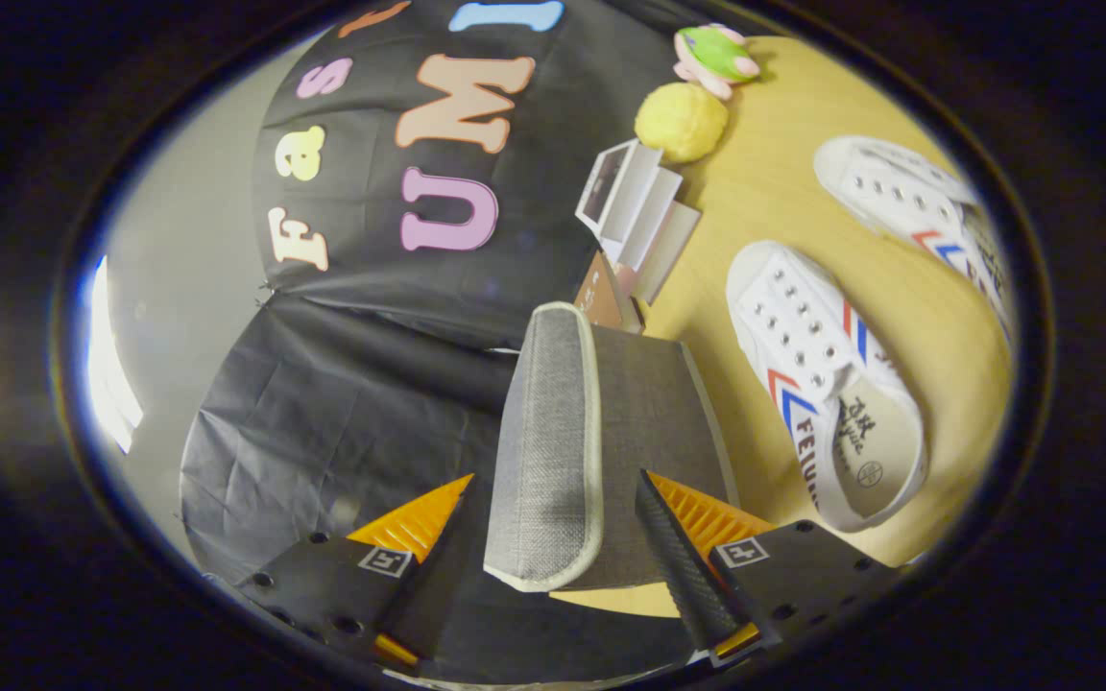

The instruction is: Open the storage box then place both shoes into the box .Put the left shoe in first, then the right shoe, with the right side of both shoes facing outward in a uniform manner.

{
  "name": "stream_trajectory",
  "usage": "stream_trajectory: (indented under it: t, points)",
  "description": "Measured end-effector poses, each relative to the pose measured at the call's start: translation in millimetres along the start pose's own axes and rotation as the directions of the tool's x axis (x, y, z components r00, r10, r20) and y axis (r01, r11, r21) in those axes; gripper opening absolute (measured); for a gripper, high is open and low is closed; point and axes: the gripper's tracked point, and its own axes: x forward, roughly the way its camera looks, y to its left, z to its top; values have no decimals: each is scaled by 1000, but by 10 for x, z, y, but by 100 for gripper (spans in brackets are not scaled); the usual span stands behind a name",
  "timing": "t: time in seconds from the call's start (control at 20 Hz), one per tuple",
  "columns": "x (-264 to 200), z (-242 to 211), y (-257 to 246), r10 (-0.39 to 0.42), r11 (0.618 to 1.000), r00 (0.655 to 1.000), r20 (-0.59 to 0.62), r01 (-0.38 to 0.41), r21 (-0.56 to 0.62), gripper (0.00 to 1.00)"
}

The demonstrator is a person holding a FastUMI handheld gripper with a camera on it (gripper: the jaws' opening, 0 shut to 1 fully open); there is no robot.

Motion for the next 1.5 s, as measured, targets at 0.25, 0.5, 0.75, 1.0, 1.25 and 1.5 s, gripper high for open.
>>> stream_trajectory:
  t: [0.25,0.5,0.75,1.0,1.25,1.5]
  points:
    - [55,-91,-18,40,989,999,-27,-36,141,55]
    - [-65,6,175,57,994,998,-32,-54,96,10]
    - [-60,-89,704,96,995,991,-90,-99,-28,7]
    - [71,-114,1317,131,979,983,-131,-149,-139,10]
    - [355,-328,1932,144,932,978,-151,-186,-311,13]
    - [666,-656,2313,155,871,971,-183,-222,-439,14]
